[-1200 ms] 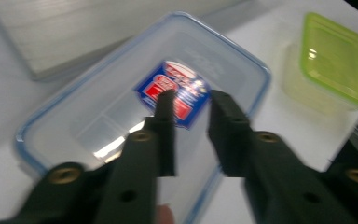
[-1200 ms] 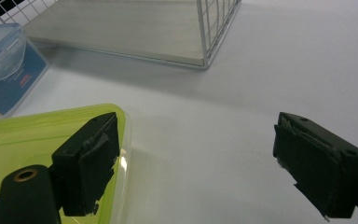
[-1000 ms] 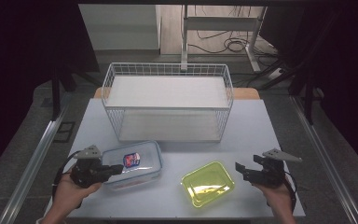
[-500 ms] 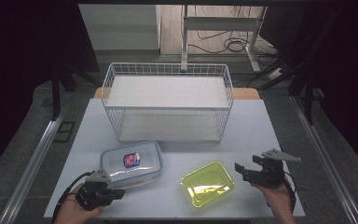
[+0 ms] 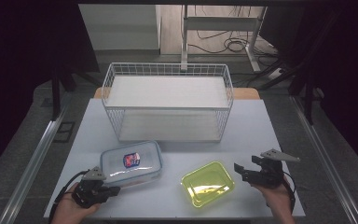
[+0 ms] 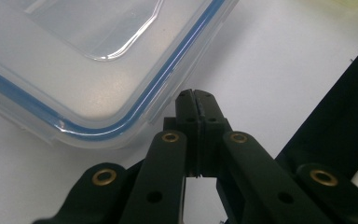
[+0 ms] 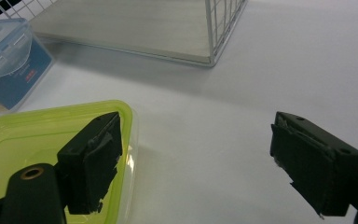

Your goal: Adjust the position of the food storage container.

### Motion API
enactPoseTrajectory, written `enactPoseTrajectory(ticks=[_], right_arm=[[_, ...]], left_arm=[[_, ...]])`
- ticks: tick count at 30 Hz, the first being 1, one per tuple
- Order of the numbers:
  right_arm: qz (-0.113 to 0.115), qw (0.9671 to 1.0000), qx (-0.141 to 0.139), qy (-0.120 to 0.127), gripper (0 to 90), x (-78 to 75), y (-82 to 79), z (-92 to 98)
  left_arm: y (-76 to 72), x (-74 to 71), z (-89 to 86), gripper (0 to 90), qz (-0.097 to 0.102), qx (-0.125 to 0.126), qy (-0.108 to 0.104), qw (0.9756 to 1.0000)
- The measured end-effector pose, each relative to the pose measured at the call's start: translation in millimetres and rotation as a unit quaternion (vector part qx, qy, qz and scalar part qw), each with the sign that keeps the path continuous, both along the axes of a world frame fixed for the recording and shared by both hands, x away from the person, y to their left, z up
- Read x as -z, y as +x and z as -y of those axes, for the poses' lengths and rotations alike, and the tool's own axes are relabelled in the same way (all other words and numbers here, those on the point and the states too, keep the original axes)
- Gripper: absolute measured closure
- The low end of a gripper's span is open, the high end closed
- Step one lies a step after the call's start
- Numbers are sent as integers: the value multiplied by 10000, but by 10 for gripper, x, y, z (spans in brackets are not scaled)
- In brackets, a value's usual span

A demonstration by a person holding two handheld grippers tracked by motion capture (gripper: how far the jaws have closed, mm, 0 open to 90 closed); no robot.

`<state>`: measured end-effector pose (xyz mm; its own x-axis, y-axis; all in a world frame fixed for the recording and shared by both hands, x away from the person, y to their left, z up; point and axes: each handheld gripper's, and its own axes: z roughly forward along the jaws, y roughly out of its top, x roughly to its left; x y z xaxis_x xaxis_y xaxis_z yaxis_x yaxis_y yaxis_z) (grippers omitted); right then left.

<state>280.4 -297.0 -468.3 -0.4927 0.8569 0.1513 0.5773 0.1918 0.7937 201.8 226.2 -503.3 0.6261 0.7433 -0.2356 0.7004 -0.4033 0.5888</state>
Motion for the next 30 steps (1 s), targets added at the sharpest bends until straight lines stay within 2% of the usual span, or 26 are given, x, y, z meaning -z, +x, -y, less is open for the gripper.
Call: enactPoseTrajectory(ticks=[2, 5, 17, 22, 27, 29, 30], right_arm=[[7, 10000, -9, 2, 168, -4, -4, -4], [17, 10000, -24, -2, 170, -8, -5, -5], [40, 10000, -21, 26, 170, -27, -9, -2], [45, 10000, -36, 9, 170, -28, -10, -9], [52, 10000, -40, 13, 170, -32, -14, -16], [56, 10000, -45, 18, 170, -38, -18, -13], [62, 10000, -43, 14, 170, -40, -20, -12]], left_arm=[[7, 7, -7, 898, 31, -64, 83, 9999], [32, 15, -48, 899, -2, -127, 15, 9999], [167, 48, -219, 896, 24, -544, -1, 9985], [213, 49, -282, 896, 17, -666, -94, 9977], [171, 17, -301, 892, 28, -647, -172, 9978], [114, -34, -322, 891, 39, -640, -270, 9976], [57, -96, -338, 888, 61, -606, -387, 9974]])
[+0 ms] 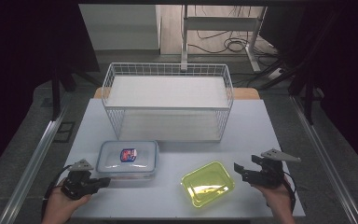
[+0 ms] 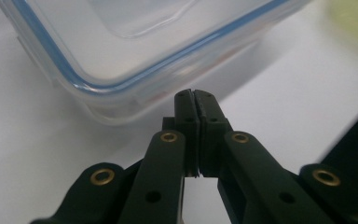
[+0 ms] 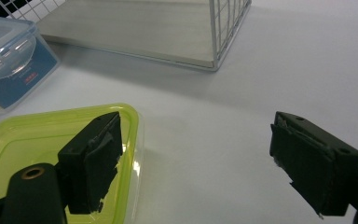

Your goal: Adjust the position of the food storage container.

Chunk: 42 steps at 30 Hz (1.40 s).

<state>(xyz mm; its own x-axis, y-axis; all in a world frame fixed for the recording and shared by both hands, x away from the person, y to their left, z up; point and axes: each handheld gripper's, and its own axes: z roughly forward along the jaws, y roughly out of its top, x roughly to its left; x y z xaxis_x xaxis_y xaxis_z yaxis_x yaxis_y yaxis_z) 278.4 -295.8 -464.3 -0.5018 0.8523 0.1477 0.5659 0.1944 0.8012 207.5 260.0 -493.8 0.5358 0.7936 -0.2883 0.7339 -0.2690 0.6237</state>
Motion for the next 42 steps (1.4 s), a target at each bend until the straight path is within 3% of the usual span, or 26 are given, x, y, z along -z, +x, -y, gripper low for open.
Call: enactPoseTrajectory(ticks=[2, 3, 5, 9, 10, 11, 14, 15, 17, 20, 24, 30, 32, 42], right_arm=[[34, 10000, 20, 10, 170, -11, -4, 14], [33, 10000, 25, 17, 170, -16, -4, 20], [50, 10000, 37, 32, 170, -23, -5, 27], [85, 9999, 25, 78, 170, -52, -21, 24], [101, 9999, 21, 89, 170, -64, -26, 22], [101, 9999, 21, 89, 170, -64, -26, 22], [146, 9998, 18, 125, 170, -103, -45, 16], [146, 9998, 18, 125, 170, -103, -45, 16], [162, 9998, 31, 124, 170, -110, -51, 22], [141, 9998, 51, 117, 170, -97, -43, 32], [119, 9998, 64, 111, 170, -70, -30, 41], [134, 9998, 41, 107, 170, -92, -41, 35], [140, 9998, 45, 114, 170, -96, -42, 35], [202, 9996, -87, 147, 171, -129, -63, -23]], left_arm=[[-59, -141, -26, 880, 169, -33, -75, 9998], [-59, -141, -26, 880, 169, -33, -75, 9998], [-43, -319, -136, 883, 395, -246, -103, 9989], [117, -403, -402, 899, 468, -752, -101, 9960], [190, -379, -479, 900, 428, -914, -55, 9949], [190, -379, -479, 900, 428, -914, -55, 9949], [491, -172, -695, 900, 43, -1270, -120, 9918], [491, -172, -695, 900, 43, -1270, -120, 9918], [655, 11, -698, 900, -204, -1340, -97, 9907], [736, 127, -644, 900, -395, -1250, -287, 9910], [789, 138, -554, 900, -448, -1093, -326, 9925], [829, 168, -504, 900, -498, -1134, -181, 9921], [831, 183, -496, 900, -515, -1108, -282, 9921], [880, 191, -336, 900, -499, -994, -343, 9932]])
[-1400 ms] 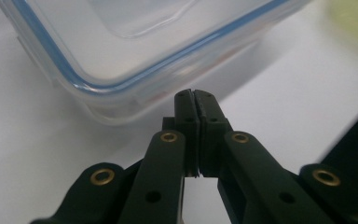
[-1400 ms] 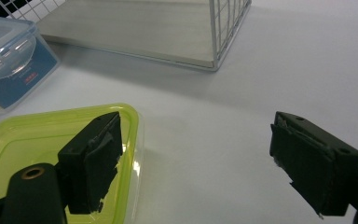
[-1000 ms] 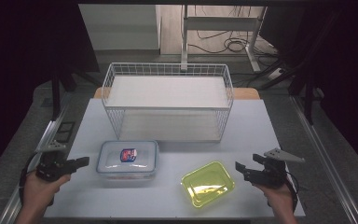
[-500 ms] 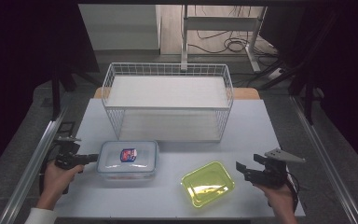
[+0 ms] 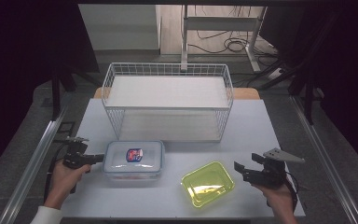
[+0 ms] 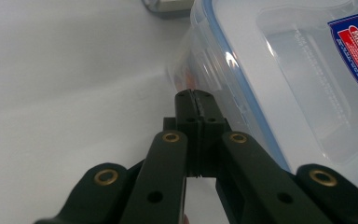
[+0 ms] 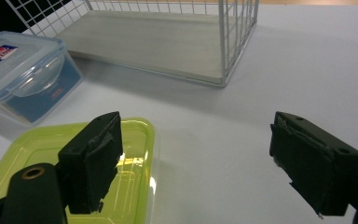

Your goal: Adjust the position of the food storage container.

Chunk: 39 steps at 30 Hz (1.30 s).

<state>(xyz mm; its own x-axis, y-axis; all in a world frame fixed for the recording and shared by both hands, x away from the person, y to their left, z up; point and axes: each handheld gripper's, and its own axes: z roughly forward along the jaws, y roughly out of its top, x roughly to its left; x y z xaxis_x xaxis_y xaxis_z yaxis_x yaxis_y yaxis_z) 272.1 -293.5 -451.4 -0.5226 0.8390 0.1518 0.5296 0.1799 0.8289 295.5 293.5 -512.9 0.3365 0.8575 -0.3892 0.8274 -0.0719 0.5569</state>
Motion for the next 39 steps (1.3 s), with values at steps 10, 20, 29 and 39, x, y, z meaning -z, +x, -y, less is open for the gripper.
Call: enactPoseTrajectory(ticks=[10, 20, 29, 39], right_arm=[[58, 9999, -86, -37, 171, -21, -17, -55], [48, 9990, -367, 269, 165, -108, -107, -281], [-162, 9966, -688, 413, 132, -258, -171, -712], [-392, 9956, -759, 386, 133, -226, -88, -913]], left_arm=[[31, 15, 177, 900, -9, 106, -90, 9999], [-26, -66, 122, 772, 278, -77, -124, 9995], [-306, -414, -74, 241, 704, -125, -589, 9957], [-456, -591, 95, 132, 929, 194, -507, 9942]])
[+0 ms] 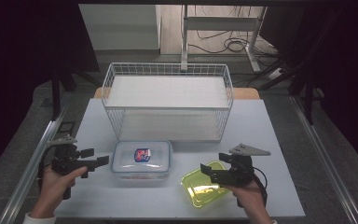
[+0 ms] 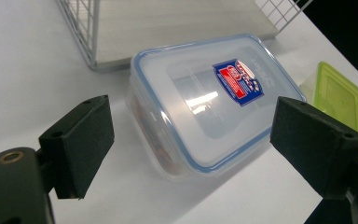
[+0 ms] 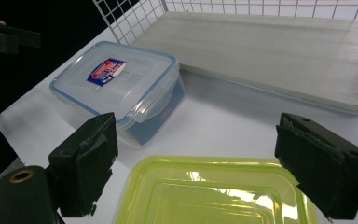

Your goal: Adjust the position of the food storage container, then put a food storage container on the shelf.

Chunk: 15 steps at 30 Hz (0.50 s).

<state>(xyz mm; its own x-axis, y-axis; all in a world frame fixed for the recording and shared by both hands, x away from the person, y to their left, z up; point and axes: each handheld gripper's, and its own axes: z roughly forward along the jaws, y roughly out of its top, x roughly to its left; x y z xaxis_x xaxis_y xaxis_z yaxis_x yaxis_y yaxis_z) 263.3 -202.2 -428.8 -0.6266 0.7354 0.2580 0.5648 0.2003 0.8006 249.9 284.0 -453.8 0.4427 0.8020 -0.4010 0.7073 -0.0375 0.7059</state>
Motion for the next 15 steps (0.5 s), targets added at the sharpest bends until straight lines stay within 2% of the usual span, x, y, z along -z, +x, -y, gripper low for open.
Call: enactPoseTrajectory(ticks=[6, 12, 13, 15], right_arm=[[-75, 9999, 67, -63, 135, 30, 40, 47], [-118, 9999, 17, -39, 135, 20, 51, 34], [-125, 9999, 3, -25, 135, 23, 52, 19], [-163, 9999, -47, -8, 135, 24, 55, -18]], left_arm=[[-26, -3, 38, 136, 17, -16, -17, 10000], [-47, -13, 76, 130, 67, -64, 97, 9999], [-66, -26, 109, 127, 110, -73, 178, 9998], [-81, -27, 141, 122, 141, -53, 169, 9997]])
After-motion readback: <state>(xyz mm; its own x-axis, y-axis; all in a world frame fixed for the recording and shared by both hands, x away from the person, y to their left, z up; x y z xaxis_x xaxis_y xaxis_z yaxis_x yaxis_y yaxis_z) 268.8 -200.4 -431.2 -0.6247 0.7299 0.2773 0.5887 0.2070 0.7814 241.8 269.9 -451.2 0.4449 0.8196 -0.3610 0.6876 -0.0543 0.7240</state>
